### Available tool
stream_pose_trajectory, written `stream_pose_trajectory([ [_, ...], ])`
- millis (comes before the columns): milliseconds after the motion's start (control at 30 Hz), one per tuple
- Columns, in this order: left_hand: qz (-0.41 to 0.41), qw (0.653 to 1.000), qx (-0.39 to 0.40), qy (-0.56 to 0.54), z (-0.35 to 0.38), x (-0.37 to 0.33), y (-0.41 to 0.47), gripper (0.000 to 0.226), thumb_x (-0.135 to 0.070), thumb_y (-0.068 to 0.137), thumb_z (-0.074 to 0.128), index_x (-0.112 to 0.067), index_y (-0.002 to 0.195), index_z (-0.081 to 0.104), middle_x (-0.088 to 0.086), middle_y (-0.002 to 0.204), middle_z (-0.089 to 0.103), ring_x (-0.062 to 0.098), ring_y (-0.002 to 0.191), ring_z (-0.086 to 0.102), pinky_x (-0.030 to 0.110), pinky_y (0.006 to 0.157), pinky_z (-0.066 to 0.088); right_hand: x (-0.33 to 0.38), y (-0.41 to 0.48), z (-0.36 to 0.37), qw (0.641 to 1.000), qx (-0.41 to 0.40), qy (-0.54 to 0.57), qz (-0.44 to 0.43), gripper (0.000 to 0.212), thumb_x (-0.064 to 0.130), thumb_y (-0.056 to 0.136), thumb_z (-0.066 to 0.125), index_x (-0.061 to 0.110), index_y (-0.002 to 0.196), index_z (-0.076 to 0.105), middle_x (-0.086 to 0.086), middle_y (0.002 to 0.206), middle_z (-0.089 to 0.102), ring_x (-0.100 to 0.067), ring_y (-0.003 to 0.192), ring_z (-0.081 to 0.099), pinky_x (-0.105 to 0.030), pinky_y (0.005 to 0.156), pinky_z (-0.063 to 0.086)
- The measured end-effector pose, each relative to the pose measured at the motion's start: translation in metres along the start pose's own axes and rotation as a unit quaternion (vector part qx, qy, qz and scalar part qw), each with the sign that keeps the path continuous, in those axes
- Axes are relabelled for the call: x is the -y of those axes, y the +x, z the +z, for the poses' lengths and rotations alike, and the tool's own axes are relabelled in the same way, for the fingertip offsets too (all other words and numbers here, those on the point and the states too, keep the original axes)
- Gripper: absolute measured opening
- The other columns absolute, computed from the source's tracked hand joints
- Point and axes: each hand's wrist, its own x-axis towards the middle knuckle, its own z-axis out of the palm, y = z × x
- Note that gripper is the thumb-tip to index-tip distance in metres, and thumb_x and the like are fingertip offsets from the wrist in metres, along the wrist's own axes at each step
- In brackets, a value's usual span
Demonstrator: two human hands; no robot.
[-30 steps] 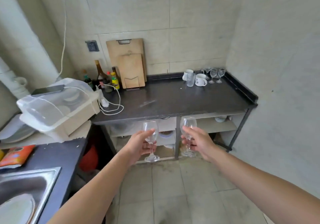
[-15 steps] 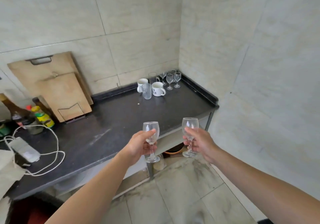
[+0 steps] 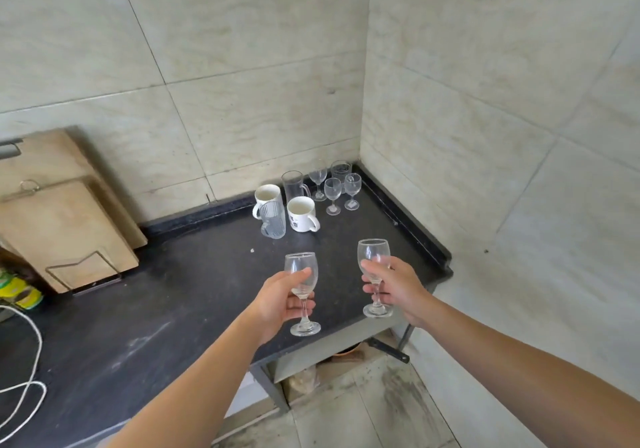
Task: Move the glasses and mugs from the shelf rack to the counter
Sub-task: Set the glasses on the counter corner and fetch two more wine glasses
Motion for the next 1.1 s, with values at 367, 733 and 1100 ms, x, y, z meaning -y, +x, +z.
stream_pose_trajectory([
  [367, -0.026, 0.999, 0.019, 0.018, 0.012, -0.039, 0.142, 0.049, -0.037, 0.077, 0.073, -0.008, 0.112, 0.056, 0.010, 0.094, 0.067, 0.027, 0.087, 0.070, 0.038, 0.085, 0.055, 0.021, 0.152, -0.024, 0.997, -0.035, -0.057, 0.029, 0.044, 0.030, 0.073, 0.081, 0.018, 0.109, 0.058, -0.008, 0.103, 0.070, -0.019, 0.088, 0.073, -0.041, 0.087, 0.057],
  [733, -0.036, 0.993, 0.020, 0.110, 0.032, -0.072, 0.325, 0.059, -0.024, 0.063, 0.081, -0.016, 0.112, 0.049, 0.010, 0.111, 0.063, 0.022, 0.099, 0.062, 0.041, 0.090, 0.053, 0.039, 0.332, -0.041, 0.964, -0.087, -0.248, 0.040, 0.069, 0.032, 0.064, 0.084, 0.026, 0.122, 0.049, 0.004, 0.117, 0.055, -0.017, 0.099, 0.058, -0.026, 0.070, 0.044],
  [1100, -0.020, 0.983, 0.039, 0.179, 0.037, -0.060, 0.392, 0.059, -0.009, 0.070, 0.079, -0.019, 0.120, 0.049, 0.006, 0.115, 0.066, 0.020, 0.104, 0.065, 0.038, 0.095, 0.052, 0.030, 0.393, -0.033, 0.962, -0.063, -0.260, 0.046, 0.068, 0.012, 0.067, 0.083, 0.017, 0.127, 0.053, -0.003, 0.123, 0.060, -0.022, 0.112, 0.058, -0.044, 0.098, 0.048],
])
